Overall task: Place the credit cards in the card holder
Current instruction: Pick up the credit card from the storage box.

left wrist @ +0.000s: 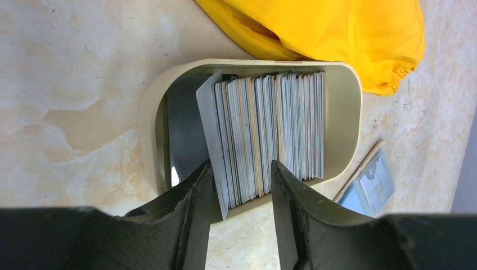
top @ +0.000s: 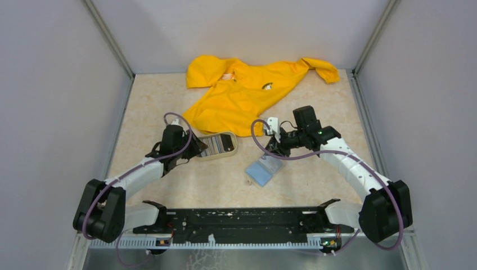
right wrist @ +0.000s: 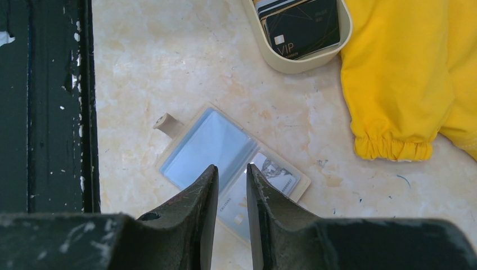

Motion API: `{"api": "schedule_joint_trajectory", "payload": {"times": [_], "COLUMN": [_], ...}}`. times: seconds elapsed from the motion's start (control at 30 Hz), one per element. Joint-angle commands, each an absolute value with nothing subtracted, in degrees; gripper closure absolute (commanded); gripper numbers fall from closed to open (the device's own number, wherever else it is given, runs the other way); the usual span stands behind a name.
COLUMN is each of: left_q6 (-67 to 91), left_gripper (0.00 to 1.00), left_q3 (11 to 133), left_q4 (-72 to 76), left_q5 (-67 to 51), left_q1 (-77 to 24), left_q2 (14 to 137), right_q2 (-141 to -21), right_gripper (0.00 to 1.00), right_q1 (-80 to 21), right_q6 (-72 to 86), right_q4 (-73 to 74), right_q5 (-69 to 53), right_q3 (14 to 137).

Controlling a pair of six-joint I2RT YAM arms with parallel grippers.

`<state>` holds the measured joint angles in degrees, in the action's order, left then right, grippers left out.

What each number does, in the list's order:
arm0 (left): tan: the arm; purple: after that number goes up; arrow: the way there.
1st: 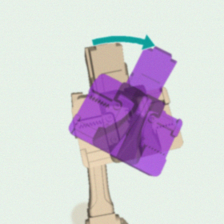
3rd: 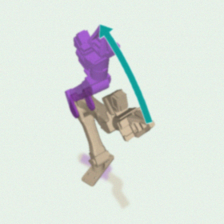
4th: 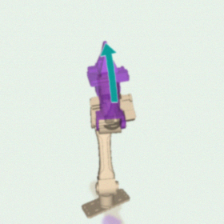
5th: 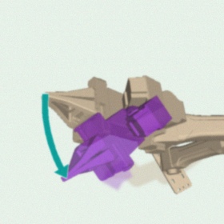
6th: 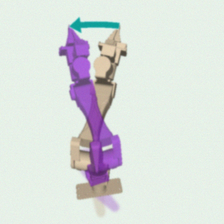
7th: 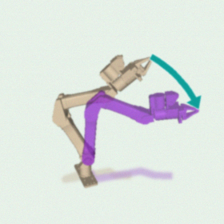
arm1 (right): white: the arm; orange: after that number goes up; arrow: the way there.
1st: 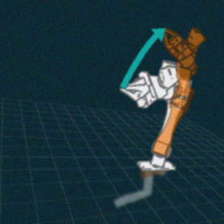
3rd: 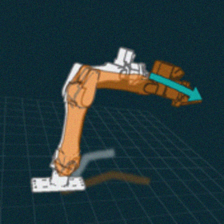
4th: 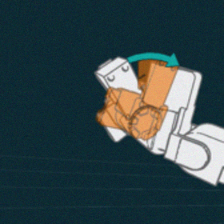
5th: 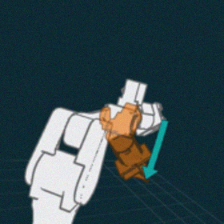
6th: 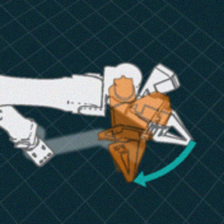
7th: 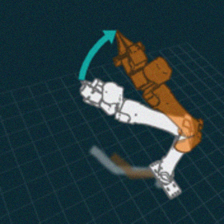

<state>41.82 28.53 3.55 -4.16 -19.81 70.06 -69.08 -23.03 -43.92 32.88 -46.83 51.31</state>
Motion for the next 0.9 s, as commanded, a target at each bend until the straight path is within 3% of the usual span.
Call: {"api": "schedule_joint_trajectory", "payload": {"times": [0.0, 0.23, 0.53, 0.77, 0.87], "left_q6": [40.4, 39.8, 39.2, 38.2, 37.3], "left_gripper": [0.54, 0.62, 0.90, 1.00, 1.00], "left_q3": [28.6, 28.5, 28.7, 29.7, 30.7], "left_q4": [2.3, 1.0, 0.3, -3.1, -5.7], "left_q5": [-2.4, -0.6, 0.3, 3.5, 4.8], "left_q1": [-19.5, -19.5, -19.5, -19.5, -19.5], "left_q2": [68.3, 67.7, 68.5, 67.8, 66.5], "right_q2": [-69.0, -69.1, -69.2, -69.3, -69.2], "right_gripper": [0.74, 0.74, 0.74, 0.74, 0.74], "right_q1": [-22.6, -22.6, -22.6, -22.6, -22.6], "right_q6": [-45.0, -45.0, -45.0, -45.0, -45.0], "right_q4": [32.6, 32.7, 32.7, 32.8, 32.8], "right_q5": [-48.8, -48.8, -48.8, -48.9, -49.2], "right_q3": [51.3, 51.3, 51.3, 51.3, 51.3]}}
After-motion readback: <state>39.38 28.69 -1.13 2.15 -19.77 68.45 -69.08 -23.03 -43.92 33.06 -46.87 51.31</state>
